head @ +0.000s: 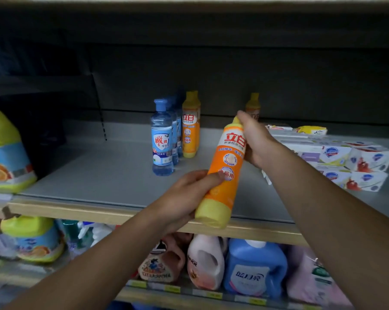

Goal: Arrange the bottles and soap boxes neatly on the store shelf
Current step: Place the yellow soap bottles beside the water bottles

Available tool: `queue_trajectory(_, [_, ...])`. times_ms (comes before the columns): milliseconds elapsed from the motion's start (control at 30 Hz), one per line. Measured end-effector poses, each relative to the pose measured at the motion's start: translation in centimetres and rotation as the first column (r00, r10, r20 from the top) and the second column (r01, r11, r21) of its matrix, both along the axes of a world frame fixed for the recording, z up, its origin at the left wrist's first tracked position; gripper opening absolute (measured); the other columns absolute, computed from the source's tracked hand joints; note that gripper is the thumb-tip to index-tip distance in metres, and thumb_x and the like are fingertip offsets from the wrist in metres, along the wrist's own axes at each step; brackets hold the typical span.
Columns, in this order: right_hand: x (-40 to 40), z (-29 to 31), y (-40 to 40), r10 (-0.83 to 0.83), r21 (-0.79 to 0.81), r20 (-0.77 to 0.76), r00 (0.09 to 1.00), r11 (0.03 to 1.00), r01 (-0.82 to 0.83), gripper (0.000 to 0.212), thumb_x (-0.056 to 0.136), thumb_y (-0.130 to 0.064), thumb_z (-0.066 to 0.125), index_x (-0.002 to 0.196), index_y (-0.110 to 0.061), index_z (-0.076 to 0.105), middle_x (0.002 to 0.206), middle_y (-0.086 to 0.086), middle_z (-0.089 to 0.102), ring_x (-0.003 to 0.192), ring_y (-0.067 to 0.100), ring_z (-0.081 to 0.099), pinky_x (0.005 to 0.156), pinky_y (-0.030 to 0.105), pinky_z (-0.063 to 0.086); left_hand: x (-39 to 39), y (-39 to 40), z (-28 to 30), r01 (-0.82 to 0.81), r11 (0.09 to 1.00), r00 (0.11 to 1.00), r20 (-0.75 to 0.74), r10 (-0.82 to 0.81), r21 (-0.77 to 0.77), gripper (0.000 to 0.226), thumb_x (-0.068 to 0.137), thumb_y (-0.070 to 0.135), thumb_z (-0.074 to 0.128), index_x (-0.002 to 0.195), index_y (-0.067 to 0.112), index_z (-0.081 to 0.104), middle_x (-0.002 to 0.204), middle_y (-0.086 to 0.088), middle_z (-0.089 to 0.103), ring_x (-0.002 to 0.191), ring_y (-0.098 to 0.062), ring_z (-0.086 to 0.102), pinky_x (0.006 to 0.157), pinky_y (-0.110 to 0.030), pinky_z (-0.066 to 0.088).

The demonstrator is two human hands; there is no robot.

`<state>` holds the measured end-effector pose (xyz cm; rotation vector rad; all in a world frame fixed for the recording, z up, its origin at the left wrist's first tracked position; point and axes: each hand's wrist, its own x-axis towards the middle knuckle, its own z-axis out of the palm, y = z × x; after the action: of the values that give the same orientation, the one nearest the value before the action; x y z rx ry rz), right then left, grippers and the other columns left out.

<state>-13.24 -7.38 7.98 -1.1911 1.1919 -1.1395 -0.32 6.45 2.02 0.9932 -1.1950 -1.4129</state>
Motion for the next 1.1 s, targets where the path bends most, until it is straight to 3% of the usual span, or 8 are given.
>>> queue_trajectory(167, [-0.2, -3.5, 0.2, 0.269, 0.186, 0.215, 0.939, 0.933, -0.309, 0.057, 0.087, -0.053, 0.058, 0.126, -0.01, 0.06, 0.11, 0.013, 0.069, 0.093, 0.027, 0.07, 0.087, 0.044, 0.056, -0.9, 0.4, 1.6, 0.041, 0.961, 0.94, -0.337, 0.056, 0.274, 0.065, 0.06, 0.04, 0.072, 0.11, 0.001, 0.058, 0.075, -0.02, 0.066, 0.057, -0.027, 0.066, 0.048, -0.034, 0.055])
queue_trajectory(300, [0.0, -4.3, 0.4, 0.284, 0.166, 0.199, 0.938, 0.934, -0.318, 0.035, 0.091, -0.038, 0.056, 0.113, -0.013, 0.064, 0.097, 0.009, 0.067, 0.076, 0.021, 0.07, 0.067, 0.034, 0.059, -0.2, 0.2, 1.9, 0.134, 0.934, 0.892, -0.452, 0.033, 0.332, 0.066, 0.069, 0.04, 0.067, 0.121, 0.0, 0.055, 0.081, -0.019, 0.066, 0.058, -0.027, 0.068, 0.046, -0.031, 0.055])
queue_trajectory(500, [-0.1, -2.1, 0.2, 0.094, -0.066, -0.038, 0.995, 0.993, -0.097, 0.05, 0.081, -0.038, 0.075, 0.12, -0.016, 0.053, 0.102, 0.011, 0.07, 0.078, 0.026, 0.074, 0.063, 0.046, 0.061, 0.8, -0.7, -0.6, -0.118, 0.984, 0.993, 0.026, 0.115, 0.135, 0.035, 0.093, 0.045, 0.053, 0.113, 0.016, 0.059, 0.101, -0.007, 0.071, 0.083, -0.025, 0.069, 0.067, -0.038, 0.06])
queue_trajectory(600, [0.6, -1.3, 0.9, -0.07, -0.236, -0.231, 0.97, 0.972, 0.014, 0.051, 0.077, -0.047, 0.075, 0.115, -0.023, 0.05, 0.104, 0.002, 0.065, 0.084, 0.022, 0.071, 0.068, 0.044, 0.061, 0.6, -1.2, -2.8, -0.291, 0.918, 0.808, 0.444, 0.387, -0.27, 0.031, 0.093, 0.044, 0.057, 0.119, 0.032, 0.046, 0.106, 0.01, 0.06, 0.091, -0.006, 0.063, 0.078, -0.03, 0.056])
queue_trajectory(667, [1.1, -1.2, 1.4, -0.157, -0.325, -0.288, 0.945, 0.944, 0.057, 0.053, 0.077, -0.054, 0.073, 0.115, -0.026, 0.047, 0.103, -0.003, 0.061, 0.086, 0.02, 0.068, 0.072, 0.043, 0.061, 0.2, -1.8, -4.3, -0.285, 0.808, 0.661, 0.504, 0.556, -0.516, 0.035, 0.094, 0.041, 0.055, 0.126, 0.029, 0.044, 0.11, 0.008, 0.057, 0.093, -0.009, 0.059, 0.078, -0.028, 0.051])
queue_trajectory(767, [0.9, -0.7, 1.8, -0.064, -0.36, -0.284, 0.957, 0.932, -0.045, 0.044, 0.083, -0.058, 0.062, 0.115, -0.029, 0.049, 0.101, -0.005, 0.063, 0.087, 0.017, 0.069, 0.073, 0.041, 0.061, -0.1, -2.2, -4.5, -0.388, 0.787, 0.752, 0.329, 0.571, -0.48, 0.017, 0.097, 0.036, 0.053, 0.113, 0.035, 0.054, 0.102, 0.01, 0.063, 0.09, -0.011, 0.062, 0.071, -0.026, 0.05])
queue_trajectory(867, [0.2, -0.8, 2.2, 0.104, -0.306, -0.247, 0.963, 0.935, -0.18, 0.038, 0.093, -0.054, 0.049, 0.122, -0.03, 0.052, 0.103, -0.004, 0.066, 0.085, 0.019, 0.072, 0.075, 0.039, 0.061, 0.1, -1.9, -3.0, -0.347, 0.938, 0.924, -0.163, 0.345, 0.013, 0.02, 0.096, 0.032, 0.049, 0.105, 0.02, 0.061, 0.087, -0.007, 0.07, 0.068, -0.024, 0.068, 0.052, -0.029, 0.052])
queue_trajectory(1100, [0.3, -2.8, 2.4, 0.353, -0.081, 0.294, 0.888, 0.935, -0.345, 0.04, 0.096, -0.042, 0.054, 0.122, -0.012, 0.056, 0.1, 0.011, 0.067, 0.081, 0.023, 0.073, 0.067, 0.04, 0.058, 1.2, -1.2, -2.6, 0.338, 0.938, 0.739, -0.639, -0.213, 0.078, 0.059, 0.087, 0.046, 0.043, 0.12, -0.001, 0.059, 0.092, -0.012, 0.065, 0.057, -0.018, 0.061, 0.043, -0.021, 0.048])
